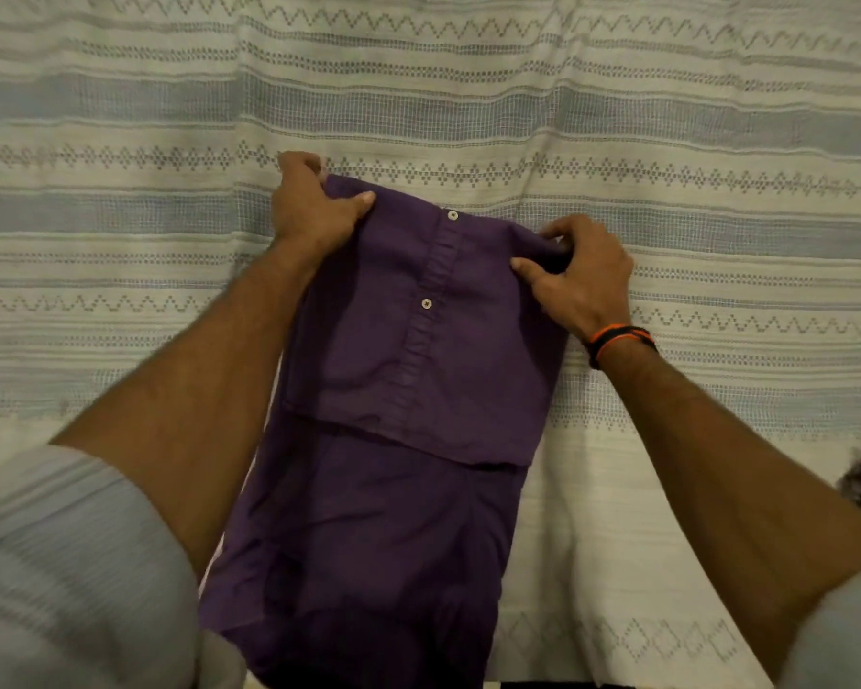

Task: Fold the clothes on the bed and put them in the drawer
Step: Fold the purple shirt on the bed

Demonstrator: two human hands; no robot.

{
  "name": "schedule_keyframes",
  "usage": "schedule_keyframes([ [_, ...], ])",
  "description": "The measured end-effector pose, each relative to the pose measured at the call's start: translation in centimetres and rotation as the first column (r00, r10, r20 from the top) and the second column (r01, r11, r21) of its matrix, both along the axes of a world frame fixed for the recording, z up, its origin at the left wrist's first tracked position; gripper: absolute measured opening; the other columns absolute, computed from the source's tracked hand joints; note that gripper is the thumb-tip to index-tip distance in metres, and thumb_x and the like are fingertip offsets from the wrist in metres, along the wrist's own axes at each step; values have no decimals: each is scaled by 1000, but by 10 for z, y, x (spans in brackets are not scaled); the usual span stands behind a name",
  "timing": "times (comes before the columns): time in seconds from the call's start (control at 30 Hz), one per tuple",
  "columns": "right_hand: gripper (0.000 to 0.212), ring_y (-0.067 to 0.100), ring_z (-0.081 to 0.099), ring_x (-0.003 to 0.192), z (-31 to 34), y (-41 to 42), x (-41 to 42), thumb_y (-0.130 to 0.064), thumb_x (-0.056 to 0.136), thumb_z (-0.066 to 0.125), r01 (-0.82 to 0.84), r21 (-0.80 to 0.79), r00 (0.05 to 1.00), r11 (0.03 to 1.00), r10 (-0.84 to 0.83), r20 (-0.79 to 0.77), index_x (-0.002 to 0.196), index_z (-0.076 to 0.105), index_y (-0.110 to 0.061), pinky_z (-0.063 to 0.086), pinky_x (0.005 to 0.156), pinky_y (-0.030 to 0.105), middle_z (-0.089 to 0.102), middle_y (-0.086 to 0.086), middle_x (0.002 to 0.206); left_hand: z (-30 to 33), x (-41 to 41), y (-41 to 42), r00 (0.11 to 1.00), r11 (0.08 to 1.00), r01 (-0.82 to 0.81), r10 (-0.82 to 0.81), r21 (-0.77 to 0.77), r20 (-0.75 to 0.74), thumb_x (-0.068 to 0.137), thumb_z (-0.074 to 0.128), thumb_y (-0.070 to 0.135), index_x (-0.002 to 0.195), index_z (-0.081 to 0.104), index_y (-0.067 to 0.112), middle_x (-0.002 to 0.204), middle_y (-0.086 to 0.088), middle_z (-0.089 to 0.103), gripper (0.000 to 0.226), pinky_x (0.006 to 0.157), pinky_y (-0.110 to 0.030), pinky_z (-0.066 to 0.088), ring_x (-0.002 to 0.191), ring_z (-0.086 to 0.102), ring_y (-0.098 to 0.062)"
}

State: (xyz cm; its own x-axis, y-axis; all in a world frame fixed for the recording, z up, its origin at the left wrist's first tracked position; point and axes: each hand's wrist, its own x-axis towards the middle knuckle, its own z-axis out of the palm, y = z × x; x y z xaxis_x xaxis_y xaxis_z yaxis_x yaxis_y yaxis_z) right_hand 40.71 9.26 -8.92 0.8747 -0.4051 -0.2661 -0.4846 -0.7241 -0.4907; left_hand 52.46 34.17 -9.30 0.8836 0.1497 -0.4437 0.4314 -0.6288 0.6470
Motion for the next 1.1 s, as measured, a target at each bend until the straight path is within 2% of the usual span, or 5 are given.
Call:
schedule_keyframes([
  [0.13,37,21,65,78,5,-4,2,-51,62,79,46,99,999,994,-45,-12,72,67,-18,53,82,48,65,-7,69,-1,7,4,995,993,-30,19,-113,-95,63,89,28,98,71,15,102,-5,71,41,90,-37,57,94,69,-19],
  [0.2,33,18,64,76,12,-4,-4,-45,63,84,84,146,996,986,-85,5,70,65,-19,54,78,42,63,-8,69,8,0,4,997,985,-24,12,-172,-73,72,84,22,80,70,18,92,-5,72,17,86,-39,58,85,69,-18],
  [0.27,30,15,61,73,22,-3,-10,-36,64,88,121,195,991,973,-129,25,71,62,-21,54,75,37,62,-9,71,18,-7,5,999,981,-15,7,-195,-37,79,79,17,75,65,21,90,-7,70,16,85,-38,58,83,66,-17],
  [0.8,14,9,68,72,115,41,-131,-20,66,83,16,250,976,968,-69,206,79,77,-19,57,73,33,71,-8,72,127,-126,54,960,991,130,-116,-42,255,82,74,11,95,74,16,86,3,70,14,73,-12,53,80,66,-7],
  [1.1,20,18,69,75,112,92,-238,-6,68,73,-138,148,962,979,97,257,83,78,-19,58,73,40,75,-3,79,133,-228,117,926,950,285,-306,126,221,81,76,7,90,76,21,86,4,74,17,81,-25,57,78,68,-5],
])
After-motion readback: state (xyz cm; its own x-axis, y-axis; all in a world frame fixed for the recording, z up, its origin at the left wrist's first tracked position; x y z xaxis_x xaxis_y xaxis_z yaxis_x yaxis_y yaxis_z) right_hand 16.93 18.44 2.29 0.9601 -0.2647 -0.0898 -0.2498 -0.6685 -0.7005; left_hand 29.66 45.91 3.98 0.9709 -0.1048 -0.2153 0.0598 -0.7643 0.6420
